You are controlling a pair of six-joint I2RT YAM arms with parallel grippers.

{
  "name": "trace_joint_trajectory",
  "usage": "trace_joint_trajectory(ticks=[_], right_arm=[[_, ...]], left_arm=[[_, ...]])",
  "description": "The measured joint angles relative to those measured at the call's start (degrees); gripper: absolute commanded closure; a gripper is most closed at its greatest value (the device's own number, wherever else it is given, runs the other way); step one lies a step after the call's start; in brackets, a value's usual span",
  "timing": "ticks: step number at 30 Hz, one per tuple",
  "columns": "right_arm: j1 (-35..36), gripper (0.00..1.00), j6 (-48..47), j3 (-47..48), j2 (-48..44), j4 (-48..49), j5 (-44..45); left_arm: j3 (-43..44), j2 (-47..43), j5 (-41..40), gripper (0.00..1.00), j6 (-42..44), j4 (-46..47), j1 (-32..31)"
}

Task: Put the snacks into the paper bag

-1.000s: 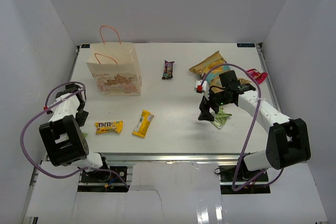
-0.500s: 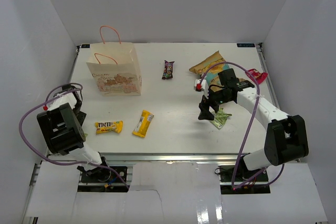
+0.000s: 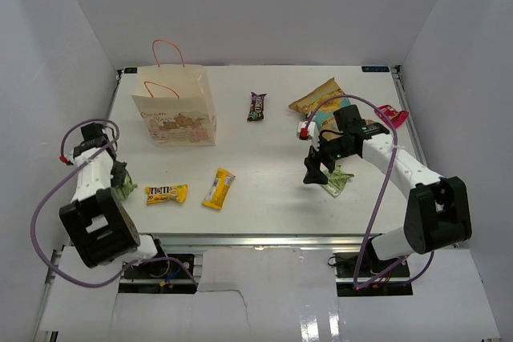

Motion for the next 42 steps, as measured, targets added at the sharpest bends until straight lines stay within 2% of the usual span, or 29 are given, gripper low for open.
trace_joint_trajectory(ticks=[4,7,11,16,20,25,28,29,30,34,37,40,42], right_arm=[[-0.04,0.1,0.04,0.0,-0.24,0.02,0.02],[-0.04,0.1,0.15,0.0,-0.24,0.02,0.0],[-0.04,0.1,0.22,0.92,-0.22,-0.07,-0.02],[-0.04,0.1,0.5,2.23,-0.07,0.07,-0.44],[-0.04,0.1,0.87,2.23,-0.02,0.07,-0.63],[-0.04,0.1,1.07,2.23,-0.04,0.09,-0.61],[-0.04,0.1,1.14,2.1,-0.15,0.17,-0.61],[-0.04,0.1,1.22,2.03,-0.28,0.13,-0.61],[-0.04,0.1,1.27,2.01,-0.37,0.15,-0.59],[1.33,0.1,0.66,1.73,-1.18,0.63,0.61],[7.78,0.1,-2.99,0.96,-1.7,1.27,3.32],[15.34,0.1,-12.68,0.9,-1.31,1.44,2.23],[17.11,0.1,-21.51,1.44,-0.22,0.11,-0.39]], left_arm=[[3.08,-11.06,10.29,1.0,0.46,0.2,-0.02],[14.01,-15.02,18.93,1.0,-0.72,0.35,-0.79],[29.64,-14.86,25.62,1.0,-1.95,2.56,-1.99],[42.18,-11.02,35.08,1.0,-3.98,8.31,-3.04],[48.7,-3.19,40.74,1.0,-4.22,11.41,-7.85],[49.88,5.66,42.86,1.0,-4.17,11.39,-12.15],[49.29,8.11,42.84,0.98,-4.22,10.99,-12.83],[48.7,8.26,42.75,0.92,-4.24,10.8,-12.94],[48.15,8.24,42.75,0.71,-4.52,10.51,-13.07],[47.82,8.24,43.15,0.17,-4.52,10.56,-13.35],[47.76,8.24,43.89,0.07,-4.24,10.62,-13.46],[48.41,8.22,44.19,0.07,-2.75,9.88,-13.51],[49.92,8.02,43.23,0.07,-0.94,8.76,-13.51]])
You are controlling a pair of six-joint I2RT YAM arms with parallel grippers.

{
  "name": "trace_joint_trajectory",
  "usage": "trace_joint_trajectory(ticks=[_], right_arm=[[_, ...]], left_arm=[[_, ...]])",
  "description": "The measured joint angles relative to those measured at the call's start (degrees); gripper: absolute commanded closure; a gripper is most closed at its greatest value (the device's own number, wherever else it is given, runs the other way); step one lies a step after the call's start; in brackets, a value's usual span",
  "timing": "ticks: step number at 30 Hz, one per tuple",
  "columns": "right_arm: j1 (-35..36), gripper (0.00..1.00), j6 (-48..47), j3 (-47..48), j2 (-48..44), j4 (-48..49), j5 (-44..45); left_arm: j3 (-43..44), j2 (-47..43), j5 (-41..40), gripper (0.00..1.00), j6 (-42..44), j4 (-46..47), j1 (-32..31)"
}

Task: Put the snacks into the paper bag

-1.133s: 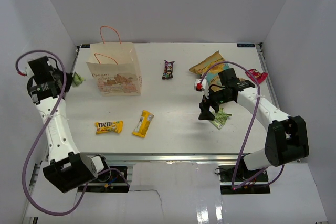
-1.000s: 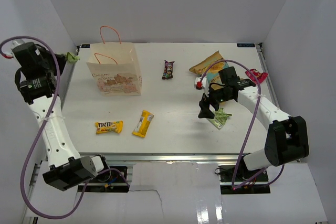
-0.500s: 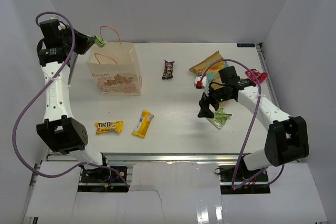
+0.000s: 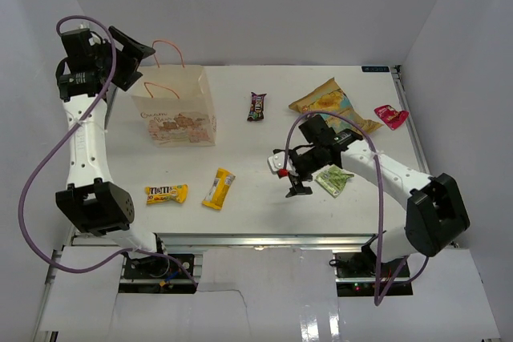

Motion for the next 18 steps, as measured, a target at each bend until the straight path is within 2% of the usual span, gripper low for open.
trace_joint_trajectory(ticks=[4,7,13,17,18], right_arm=[[2.25,0.1,-15.45,6.23,8.09,-3.67,-1.97],[6.75,0.08,-21.4,13.86,16.55,-4.2,-1.2],[15.89,0.03,-22.01,22.75,28.92,0.28,2.32],[19.54,0.0,-19.87,26.58,34.42,4.02,5.16],[20.11,0.04,-18.93,27.34,35.65,5.22,6.05]], left_arm=[[-0.22,-4.9,-6.38,0.07,4.2,-2.25,-0.11],[-8.44,-15.98,-15.41,0.09,5.44,-2.86,-0.2],[-29.99,-43.95,-32.17,0.12,2.01,-11.89,-0.17],[-39.85,-53.9,-34.49,0.13,-0.74,-18.16,-0.15],[-42.93,-55.6,-33.86,0.13,-1.44,-19.39,-0.15]])
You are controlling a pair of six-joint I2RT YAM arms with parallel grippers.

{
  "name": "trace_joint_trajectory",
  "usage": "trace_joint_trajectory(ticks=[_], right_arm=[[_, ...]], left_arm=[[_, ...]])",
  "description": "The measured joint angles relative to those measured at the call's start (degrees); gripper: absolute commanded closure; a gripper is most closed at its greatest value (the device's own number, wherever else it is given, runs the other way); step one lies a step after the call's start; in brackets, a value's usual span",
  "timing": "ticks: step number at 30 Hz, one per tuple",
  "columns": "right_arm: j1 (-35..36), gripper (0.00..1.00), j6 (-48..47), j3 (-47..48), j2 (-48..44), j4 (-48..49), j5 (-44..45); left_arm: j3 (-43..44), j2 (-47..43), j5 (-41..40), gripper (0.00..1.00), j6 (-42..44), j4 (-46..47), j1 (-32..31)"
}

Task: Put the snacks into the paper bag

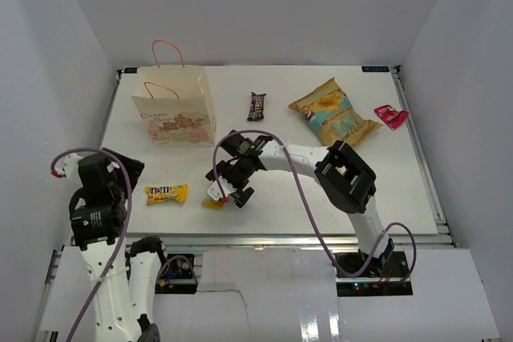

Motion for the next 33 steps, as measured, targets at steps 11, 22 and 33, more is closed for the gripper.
trace_joint_trajectory(ticks=[11,22,33], right_arm=[[0.92,0.59,9.18,1.05,3.91,8.31,4.42],[-2.78,0.78,24.55,-7.06,-2.45,6.49,-4.98],[-4.66,0.79,44.87,-10.54,-7.72,8.85,-9.53]], left_arm=[[-25.16,-13.4,22.14,0.12,-7.48,-0.24,-0.04],[-37.24,-9.97,48.3,0.12,-8.55,19.32,-0.11],[-38.64,-4.11,57.75,0.17,-7.28,29.66,-0.33]])
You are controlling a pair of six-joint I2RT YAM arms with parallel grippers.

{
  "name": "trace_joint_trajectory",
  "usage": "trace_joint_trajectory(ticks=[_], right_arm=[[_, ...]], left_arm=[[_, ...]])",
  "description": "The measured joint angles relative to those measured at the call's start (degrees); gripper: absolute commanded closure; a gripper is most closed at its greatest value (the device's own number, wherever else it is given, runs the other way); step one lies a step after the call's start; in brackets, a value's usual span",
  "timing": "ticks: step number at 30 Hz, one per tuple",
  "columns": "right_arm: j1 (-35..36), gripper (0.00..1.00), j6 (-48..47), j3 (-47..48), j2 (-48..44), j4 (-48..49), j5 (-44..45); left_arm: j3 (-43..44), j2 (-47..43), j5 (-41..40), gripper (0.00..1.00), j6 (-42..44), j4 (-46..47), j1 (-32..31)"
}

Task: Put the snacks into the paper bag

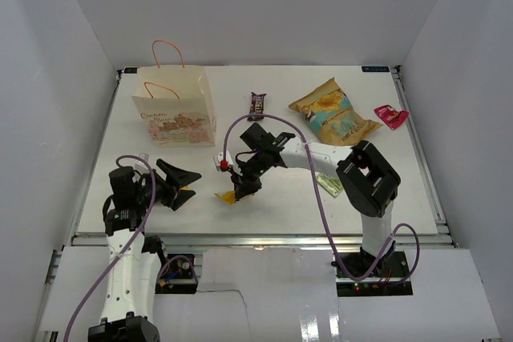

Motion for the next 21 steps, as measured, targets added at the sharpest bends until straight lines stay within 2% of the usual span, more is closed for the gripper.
trace_joint_trajectory(ticks=[9,16,21], right_arm=[[1.14,0.79,10.86,4.5,0.0,3.52,2.62],[4.59,0.79,14.43,8.35,0.48,5.49,8.46],[6.47,0.79,15.37,8.48,1.55,5.49,11.28]], left_arm=[[-0.79,5.09,-1.44,0.26,-0.85,1.16,-3.87],[-0.26,11.69,-6.23,0.3,-2.62,1.29,-8.68],[0.66,14.34,-8.48,0.44,-3.21,1.44,-10.14]])
